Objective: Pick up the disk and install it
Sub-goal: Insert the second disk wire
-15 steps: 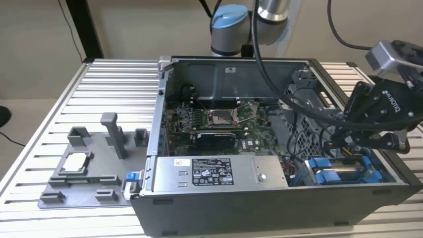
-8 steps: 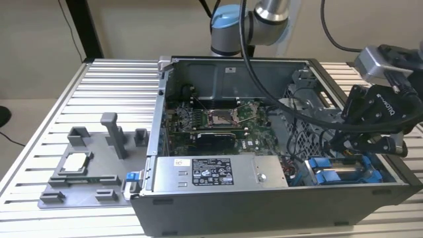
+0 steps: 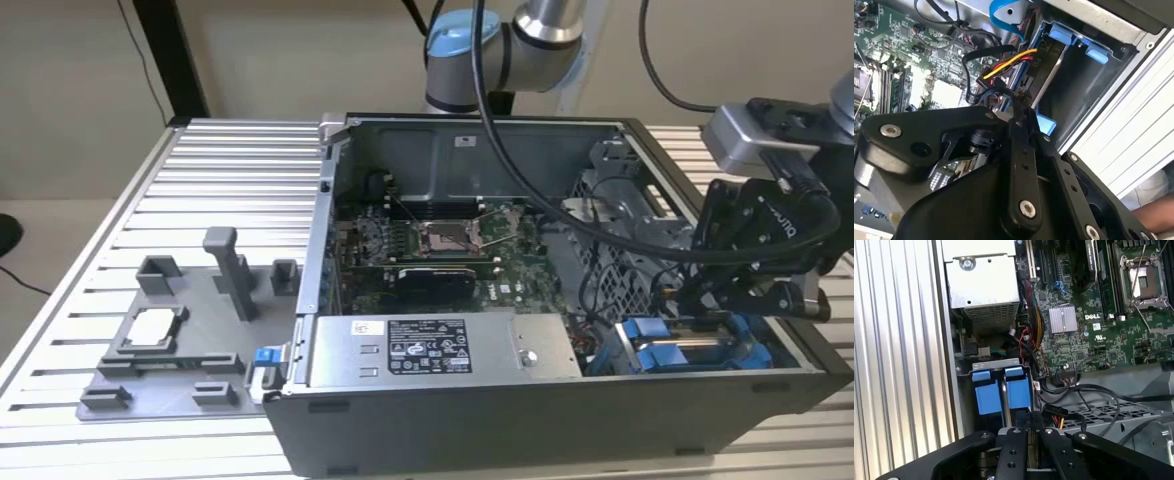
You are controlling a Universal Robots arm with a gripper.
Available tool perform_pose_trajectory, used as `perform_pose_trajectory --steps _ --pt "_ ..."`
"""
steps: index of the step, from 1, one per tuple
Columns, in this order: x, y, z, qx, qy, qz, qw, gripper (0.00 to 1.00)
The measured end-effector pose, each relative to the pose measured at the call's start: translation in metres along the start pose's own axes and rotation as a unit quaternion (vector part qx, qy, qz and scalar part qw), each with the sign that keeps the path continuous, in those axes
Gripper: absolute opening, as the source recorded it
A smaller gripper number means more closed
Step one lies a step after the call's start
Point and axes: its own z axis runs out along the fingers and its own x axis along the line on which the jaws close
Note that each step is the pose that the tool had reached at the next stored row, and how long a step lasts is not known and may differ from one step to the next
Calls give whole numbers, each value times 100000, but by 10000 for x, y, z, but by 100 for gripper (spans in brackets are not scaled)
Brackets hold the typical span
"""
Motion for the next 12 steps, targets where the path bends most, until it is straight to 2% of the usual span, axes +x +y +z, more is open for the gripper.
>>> perform_pose_trajectory --steps 5,6,8,9,10,12 --pt "0 0 0 82 -2 -13 100000 0" --pt "0 2 2 399 -48 -30 99999 0" --pt "1 8 6 1682 -210 -179 99985 0" --pt "3 11 10 2191 -286 -254 99975 0" --pt "3 14 14 2533 -335 -319 99967 0" --pt "4 26 19 2731 -349 -364 99961 0"
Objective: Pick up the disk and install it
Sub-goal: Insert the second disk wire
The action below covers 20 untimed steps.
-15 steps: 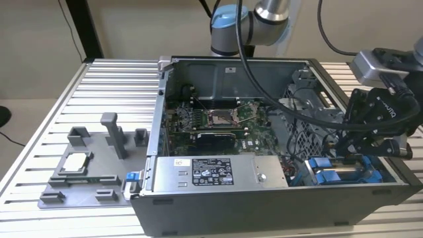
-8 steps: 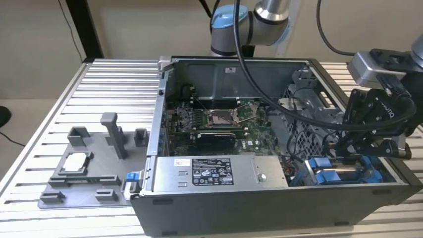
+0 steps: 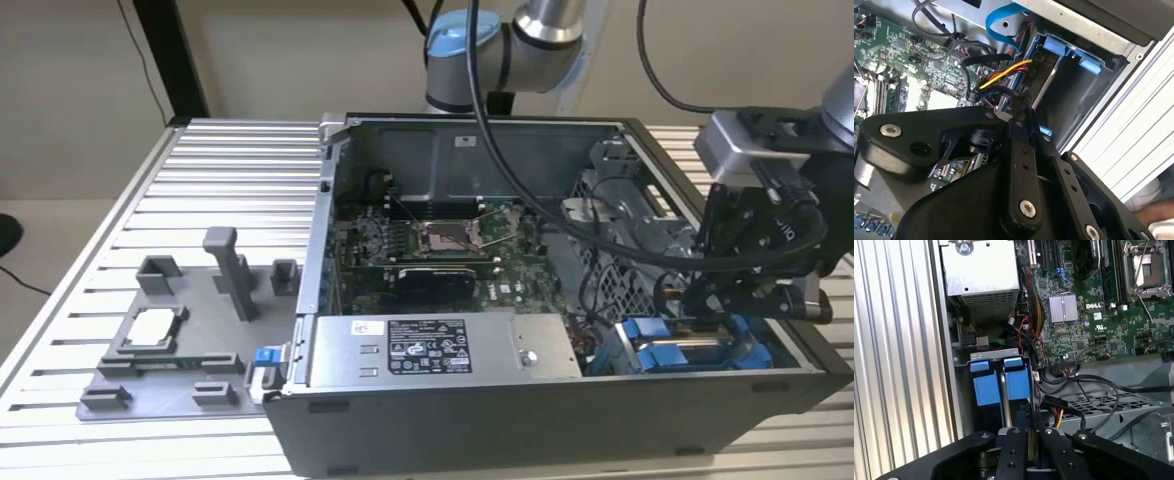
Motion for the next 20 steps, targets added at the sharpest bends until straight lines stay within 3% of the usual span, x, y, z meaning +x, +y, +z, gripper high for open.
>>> perform_pose_trajectory --steps 9,20 --pt "-8 31 42 1101 -108 -697 99991 0" --pt "-7 32 57 1125 -107 -847 99990 0"
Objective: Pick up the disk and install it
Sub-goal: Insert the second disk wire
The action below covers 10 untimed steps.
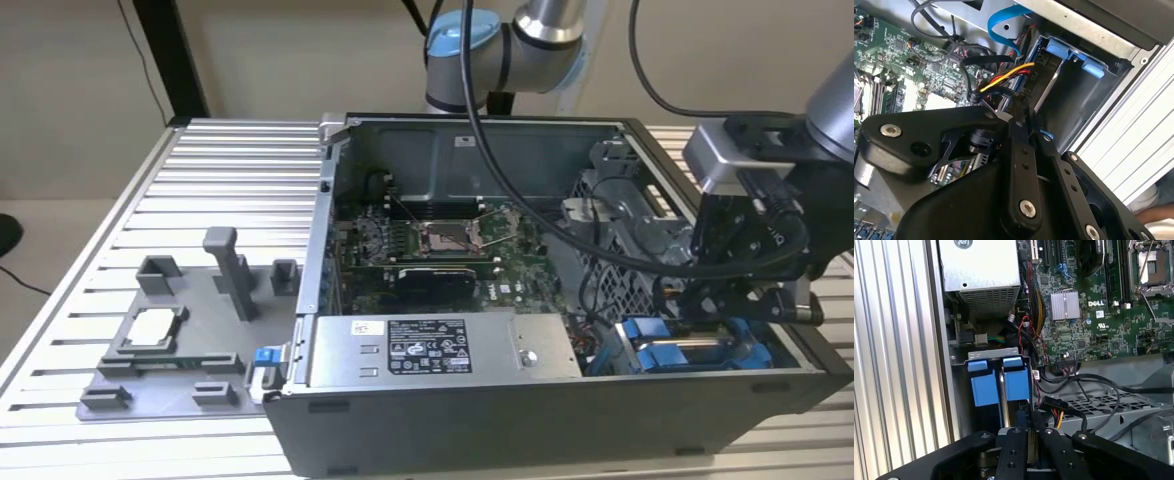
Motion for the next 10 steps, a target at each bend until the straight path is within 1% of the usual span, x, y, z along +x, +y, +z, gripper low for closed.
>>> perform_pose_trajectory --steps 10 --pt "3 -2 37 0 29 -103 100000 0"
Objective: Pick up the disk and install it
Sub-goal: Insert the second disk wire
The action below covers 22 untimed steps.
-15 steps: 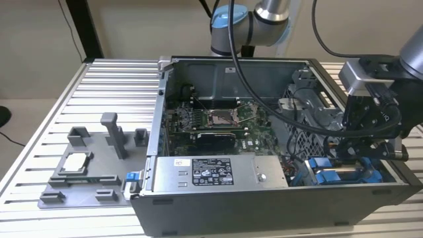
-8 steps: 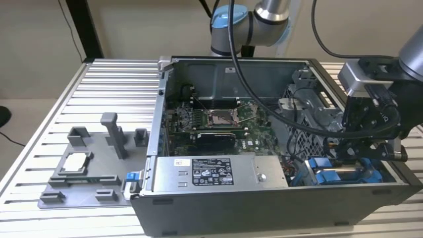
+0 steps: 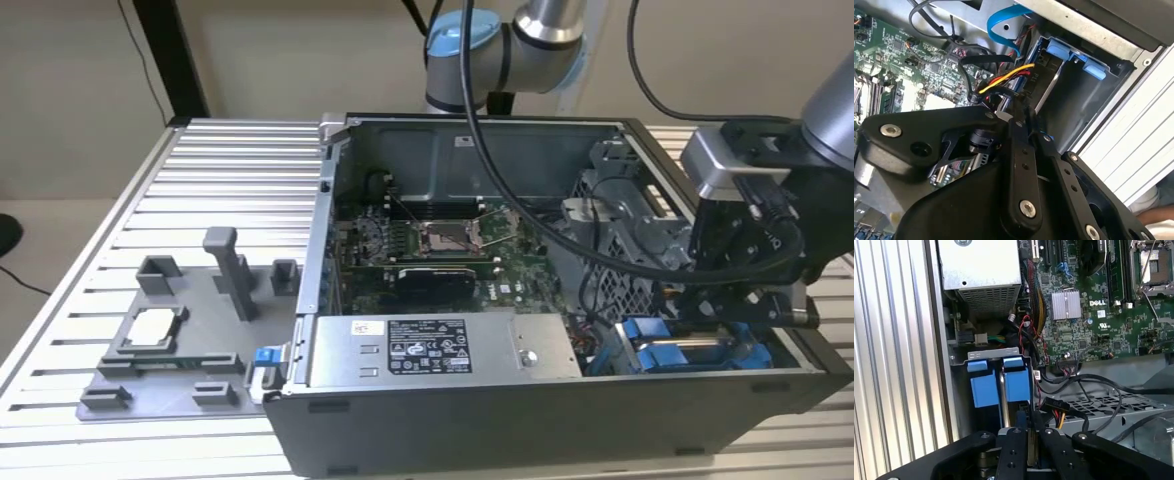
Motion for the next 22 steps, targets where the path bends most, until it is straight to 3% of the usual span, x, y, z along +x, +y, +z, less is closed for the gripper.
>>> perform_pose_trajectory --steps 22 --pt "4 -1 47 258 -22 -66 100000 0"
